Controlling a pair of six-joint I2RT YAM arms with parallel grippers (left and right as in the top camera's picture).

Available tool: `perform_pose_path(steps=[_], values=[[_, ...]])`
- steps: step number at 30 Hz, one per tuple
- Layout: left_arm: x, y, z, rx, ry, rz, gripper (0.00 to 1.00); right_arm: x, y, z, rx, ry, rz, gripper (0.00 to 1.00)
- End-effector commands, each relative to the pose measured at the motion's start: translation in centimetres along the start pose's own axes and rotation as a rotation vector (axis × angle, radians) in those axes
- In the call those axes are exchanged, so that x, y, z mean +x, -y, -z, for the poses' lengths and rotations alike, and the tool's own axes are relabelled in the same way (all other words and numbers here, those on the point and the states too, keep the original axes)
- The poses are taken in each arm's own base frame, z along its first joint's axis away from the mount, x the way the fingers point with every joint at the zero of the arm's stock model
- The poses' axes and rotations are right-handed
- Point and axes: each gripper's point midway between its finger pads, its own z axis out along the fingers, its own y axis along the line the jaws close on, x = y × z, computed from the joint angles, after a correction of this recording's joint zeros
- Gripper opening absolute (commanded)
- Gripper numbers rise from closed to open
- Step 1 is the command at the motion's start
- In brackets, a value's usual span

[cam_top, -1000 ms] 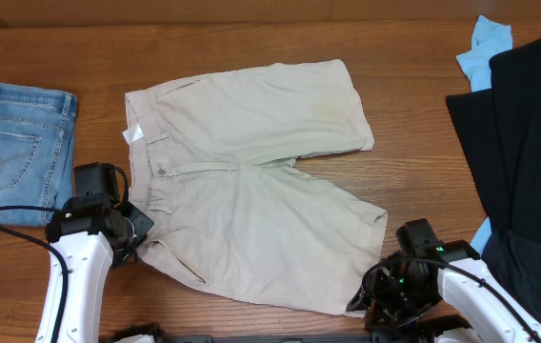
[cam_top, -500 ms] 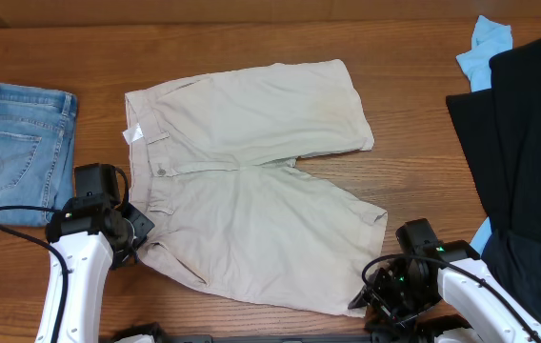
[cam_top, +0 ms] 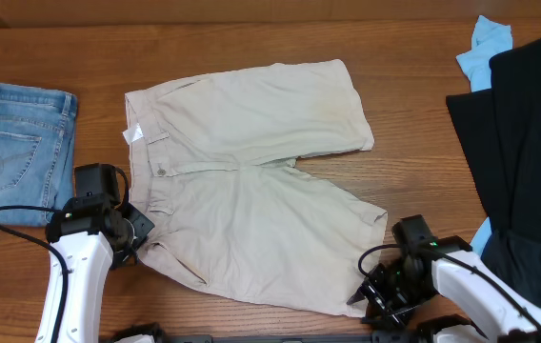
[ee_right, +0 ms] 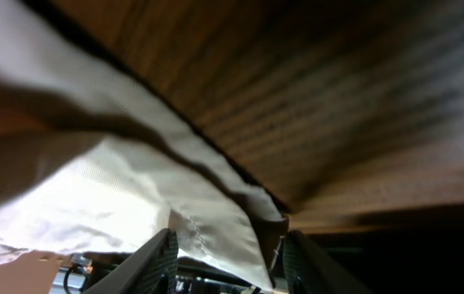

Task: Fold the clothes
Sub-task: 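Grasp the bottom left and right corners of the shorts with both grippers, then lift both corners and fold the shorts upward onto the top half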

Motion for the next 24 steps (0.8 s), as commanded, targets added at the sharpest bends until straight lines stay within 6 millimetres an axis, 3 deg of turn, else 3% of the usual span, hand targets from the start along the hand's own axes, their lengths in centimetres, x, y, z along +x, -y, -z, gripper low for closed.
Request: perform_pose_path(steps=[1, 3, 9, 12, 14, 18, 20, 22, 24], values=[[-0.7, 0.7, 0.9, 0.030, 0.027, -0.023, 0.08, 0.1, 0.5, -1.0, 0.048, -0.026, -0.002, 0.27], [-0.7, 0.7, 0.9, 0.031, 0.027, -0.023, 0.09, 0.2, 0.5, -1.1, 0.051, -0.034, -0.004, 0.04], [-0.7, 0.7, 0.9, 0.031, 0.028, -0.023, 0.07, -0.2, -0.3, -0.3, 0.055, -0.002, 0.013, 0.04], [-1.0, 0.8, 1.1, 0.034, 0.034, -0.050, 0.04, -1.0, -1.5, 2.1, 0.099, 0.087, 0.077, 0.04], [-1.1, 0.9, 1.6, 0.036, 0.034, -0.073, 0.04, -1.6, -2.7, 4.5, 0.128, 0.178, 0.100, 0.04], [-1.7, 1.8, 3.8, 0.084, 0.057, -0.115, 0.04, -2.6, -7.2, 9.8, 0.084, 0.358, 0.234, 0.04], [-2.5, 2.7, 5.9, 0.139, 0.102, -0.124, 0.04, -3.0, -10.4, 13.1, 0.024, 0.465, 0.329, 0.04], [-3.3, 3.2, 7.6, 0.173, 0.151, -0.122, 0.04, -3.2, -12.3, 15.5, -0.007, 0.544, 0.378, 0.04], [-4.1, 3.8, 9.0, 0.205, 0.202, -0.119, 0.04, -3.8, -14.4, 19.1, -0.028, 0.690, 0.435, 0.04]])
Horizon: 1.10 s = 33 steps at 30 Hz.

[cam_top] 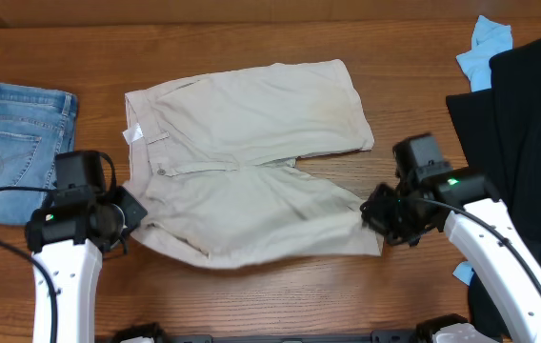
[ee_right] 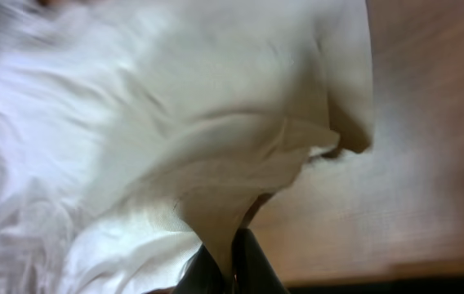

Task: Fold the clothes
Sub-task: 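Lift both corners and fold the shorts upward onto the top half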

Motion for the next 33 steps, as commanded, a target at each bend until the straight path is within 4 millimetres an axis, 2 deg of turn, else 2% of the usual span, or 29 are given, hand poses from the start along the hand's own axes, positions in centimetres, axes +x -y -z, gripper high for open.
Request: perform_pose_path(steps=[1, 2, 6, 11, 15, 18, 22, 25, 29, 33], values=[[-2.4, 1.6, 2.8, 0.077, 0.112, -0.027, 0.04, -4.6, -1.8, 4.4, 0.007, 0.252, 0.111, 0.04], [-2.9, 1.9, 3.1, 0.092, 0.134, -0.022, 0.04, -6.4, -2.7, 6.4, 0.006, 0.359, 0.137, 0.04], [-4.8, 3.2, 3.6, 0.143, 0.214, -0.010, 0.04, -10.0, -5.5, 10.2, -0.040, 0.563, 0.251, 0.04], [-7.6, 5.1, 4.7, 0.228, 0.326, 0.015, 0.04, -13.9, -7.8, 12.8, -0.100, 0.742, 0.329, 0.04], [-9.9, 6.6, 5.4, 0.288, 0.413, 0.015, 0.04, -17.0, -9.7, 12.4, -0.108, 0.815, 0.408, 0.04], [-11.3, 7.6, 4.7, 0.308, 0.440, 0.020, 0.04, -19.1, -11.2, 11.4, -0.105, 0.856, 0.471, 0.04], [-12.5, 8.4, 2.3, 0.311, 0.422, 0.064, 0.04, -21.1, -12.6, 10.6, -0.116, 0.905, 0.511, 0.04], [-13.3, 9.4, -0.2, 0.323, 0.393, 0.071, 0.04, -22.7, -14.0, 10.7, -0.135, 0.970, 0.552, 0.04], [-14.3, 10.2, -1.9, 0.332, 0.403, 0.070, 0.04, -23.8, -15.2, 11.1, -0.170, 1.028, 0.556, 0.04], [-14.7, 10.5, -3.5, 0.329, 0.393, 0.081, 0.05, -24.6, -15.4, 9.8, -0.166, 1.022, 0.556, 0.04]])
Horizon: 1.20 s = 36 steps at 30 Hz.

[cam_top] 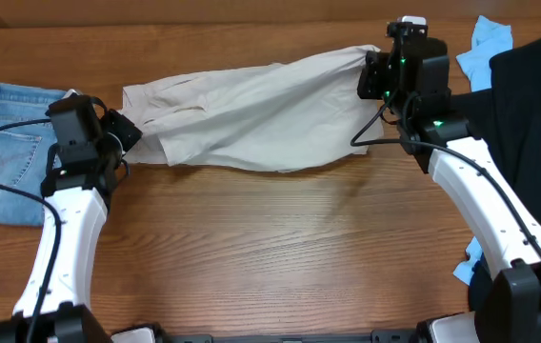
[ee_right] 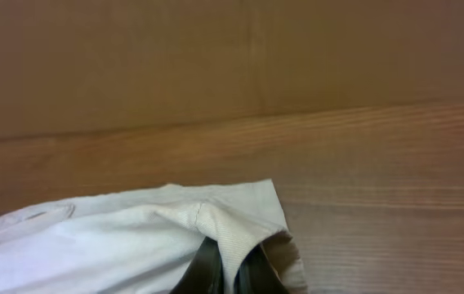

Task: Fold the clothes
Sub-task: 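Lift both corners and fold the shorts upward onto the top half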

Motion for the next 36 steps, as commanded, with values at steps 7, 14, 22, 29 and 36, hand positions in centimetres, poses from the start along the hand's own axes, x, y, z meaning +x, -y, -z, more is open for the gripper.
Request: perform_pose_path(steps=[7, 14, 22, 29, 36], values=[[-2.6, 0.3, -4.5, 0.026, 0.107, 0.055, 0.18, 2.4, 2.9, -4.2, 0.094, -0.044, 0.008, 0.04], [-2.6, 0.6, -6.2, 0.047, 0.123, 0.077, 0.21, 3.4, 3.2, -6.1, 0.094, -0.041, 0.007, 0.04], [-3.0, 2.0, -6.3, 0.120, 0.125, 0.069, 1.00, 3.0, 3.0, -7.1, 0.079, -0.004, 0.005, 0.04], [-0.1, 1.3, -6.6, 0.073, 0.020, 0.056, 1.00, 3.6, 3.0, -7.6, 0.075, -0.016, 0.006, 0.04], [0.2, 1.9, -6.7, 0.076, 0.028, 0.026, 1.00, 2.6, 2.6, -7.6, 0.057, 0.023, 0.005, 0.04]])
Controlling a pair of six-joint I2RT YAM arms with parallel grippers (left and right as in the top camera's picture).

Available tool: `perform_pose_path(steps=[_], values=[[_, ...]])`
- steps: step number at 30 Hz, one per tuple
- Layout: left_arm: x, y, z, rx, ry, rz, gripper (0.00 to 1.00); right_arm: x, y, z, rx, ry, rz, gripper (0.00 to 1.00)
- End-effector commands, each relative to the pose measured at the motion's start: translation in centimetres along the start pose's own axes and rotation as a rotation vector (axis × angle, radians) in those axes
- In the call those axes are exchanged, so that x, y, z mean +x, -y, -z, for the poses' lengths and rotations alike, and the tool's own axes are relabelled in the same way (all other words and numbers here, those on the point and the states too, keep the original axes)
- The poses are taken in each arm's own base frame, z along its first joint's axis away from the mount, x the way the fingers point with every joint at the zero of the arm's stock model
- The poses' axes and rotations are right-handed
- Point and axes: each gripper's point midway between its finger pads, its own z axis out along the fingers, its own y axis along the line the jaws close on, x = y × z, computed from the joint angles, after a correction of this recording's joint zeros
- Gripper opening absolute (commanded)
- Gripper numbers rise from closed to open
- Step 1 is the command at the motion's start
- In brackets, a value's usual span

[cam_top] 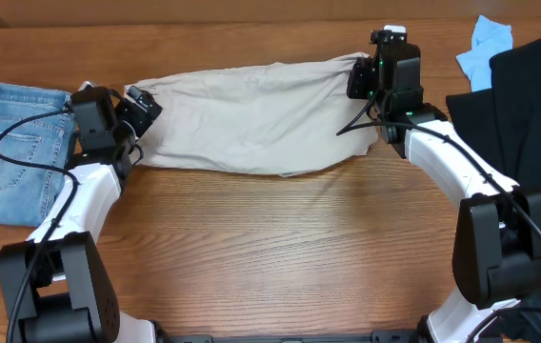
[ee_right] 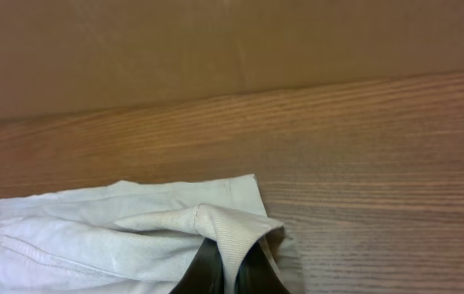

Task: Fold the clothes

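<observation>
The beige shorts (cam_top: 247,114) lie folded in half lengthwise as a long band across the far part of the table. My right gripper (cam_top: 361,78) is shut on a fold of the shorts' leg hem (ee_right: 224,233) at the band's right end, the cloth pinched between its dark fingers (ee_right: 203,269). At the left end my left gripper (cam_top: 140,107) sits at the waistband, its fingers closed on the cloth edge there.
Folded blue jeans (cam_top: 9,152) lie at the left edge. A black garment (cam_top: 523,162) and a light blue cloth (cam_top: 485,43) are heaped at the right. A brown wall (ee_right: 216,49) runs behind the table.
Both grippers have shifted slightly; the shorts now lie flatter and smoother on the table, the left end lowered near the jeans. Both grips remain.
The shorts lay spread open with both grippers at the near edge, at waistband and leg hem. Then the near leg was lifted and drawn back. Then it was laid over the far leg, and now the band rests flat at the far side.
</observation>
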Motion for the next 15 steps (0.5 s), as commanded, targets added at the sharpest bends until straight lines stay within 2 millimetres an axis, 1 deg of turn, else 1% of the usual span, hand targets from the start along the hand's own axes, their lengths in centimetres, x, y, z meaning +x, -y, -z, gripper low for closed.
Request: perform_pose_path(steps=[1, 4, 5, 6, 7, 9, 10, 12, 15], values=[[-0.4, 0.8, 0.0, 0.011, 0.009, -0.026, 1.00, -2.0, 0.2, 0.0, 0.001, 0.059, -0.003, 0.04], [-0.2, 0.6, 0.0, 0.004, -0.001, -0.026, 1.00, -2.4, 0.1, -0.4, -0.007, 0.090, -0.004, 0.04], [0.0, 0.6, -0.1, 0.003, -0.005, -0.028, 1.00, -2.5, 0.1, -0.7, -0.008, 0.097, -0.004, 0.08], [0.1, 0.7, -0.1, 0.005, -0.007, -0.039, 1.00, -2.4, 0.1, -1.2, -0.011, 0.108, -0.005, 0.26], [0.3, 0.9, -0.1, 0.008, -0.011, -0.053, 1.00, -2.0, 0.2, -1.9, -0.011, 0.109, -0.008, 0.53], [0.7, 1.3, -0.1, 0.012, -0.018, -0.067, 1.00, -1.0, 0.6, -2.5, -0.003, 0.083, -0.008, 0.64], [0.9, 1.5, -0.1, 0.016, -0.022, -0.077, 1.00, -0.3, 1.0, -2.6, 0.009, 0.055, -0.009, 0.77], [1.2, 1.8, -0.1, 0.023, -0.028, -0.094, 1.00, 0.4, 1.8, -2.5, 0.028, 0.023, -0.013, 1.00], [1.9, 2.5, -0.1, 0.049, -0.048, -0.143, 1.00, 1.4, 3.7, -2.0, 0.069, -0.041, -0.029, 1.00]])
